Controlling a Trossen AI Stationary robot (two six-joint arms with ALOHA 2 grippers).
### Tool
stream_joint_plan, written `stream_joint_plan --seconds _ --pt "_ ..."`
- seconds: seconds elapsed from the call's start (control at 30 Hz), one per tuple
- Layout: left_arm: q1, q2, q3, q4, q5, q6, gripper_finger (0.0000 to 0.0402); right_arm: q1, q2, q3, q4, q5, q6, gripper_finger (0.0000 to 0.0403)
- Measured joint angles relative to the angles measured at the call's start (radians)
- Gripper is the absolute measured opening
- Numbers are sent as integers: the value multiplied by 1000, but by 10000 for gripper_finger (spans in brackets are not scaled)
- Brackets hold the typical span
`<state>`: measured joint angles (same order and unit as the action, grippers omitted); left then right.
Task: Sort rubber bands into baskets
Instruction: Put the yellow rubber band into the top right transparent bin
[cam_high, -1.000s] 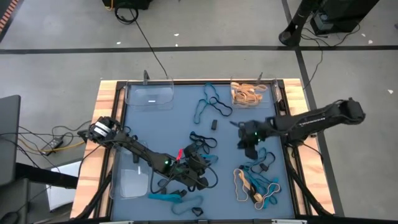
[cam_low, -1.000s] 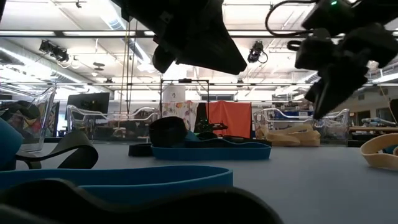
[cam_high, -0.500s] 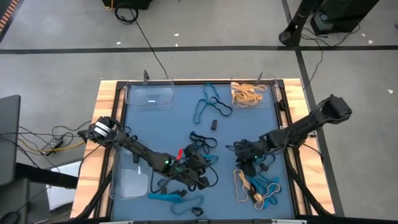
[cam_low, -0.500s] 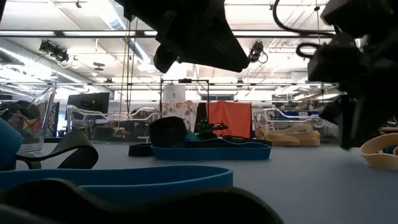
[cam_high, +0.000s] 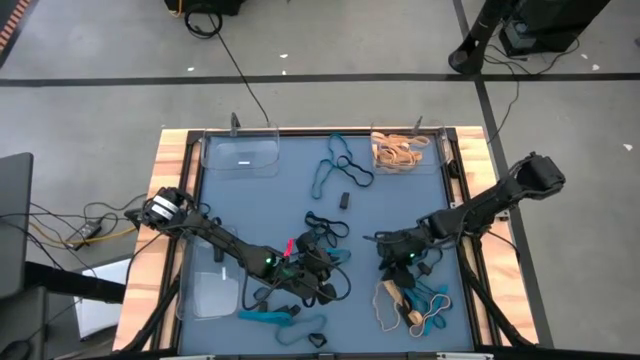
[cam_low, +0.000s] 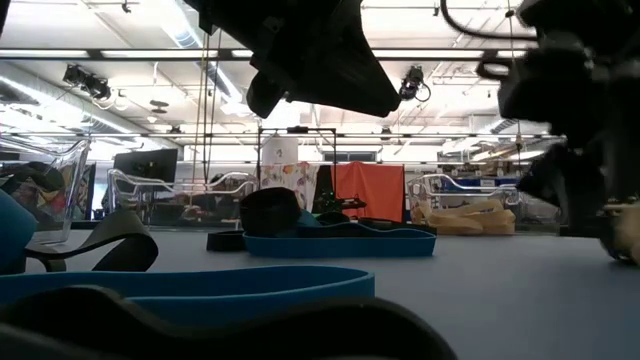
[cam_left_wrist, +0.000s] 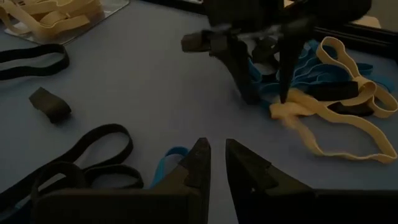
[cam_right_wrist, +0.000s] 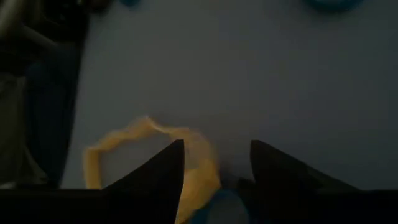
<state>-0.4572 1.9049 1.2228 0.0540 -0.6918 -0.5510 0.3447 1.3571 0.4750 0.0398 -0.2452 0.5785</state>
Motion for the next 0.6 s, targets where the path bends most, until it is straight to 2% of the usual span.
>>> stream_joint_plan --seconds 0.23,0.43,0.6 --pt "0 0 0 0 0 -3 53 10 -47 0 -5 14 6 190" --pt "0 0 0 0 -1 -3 53 42 21 0 -5 85 -9 190" --pt "0 0 0 3 -1 -3 53 61 85 0 22 92 -10 176"
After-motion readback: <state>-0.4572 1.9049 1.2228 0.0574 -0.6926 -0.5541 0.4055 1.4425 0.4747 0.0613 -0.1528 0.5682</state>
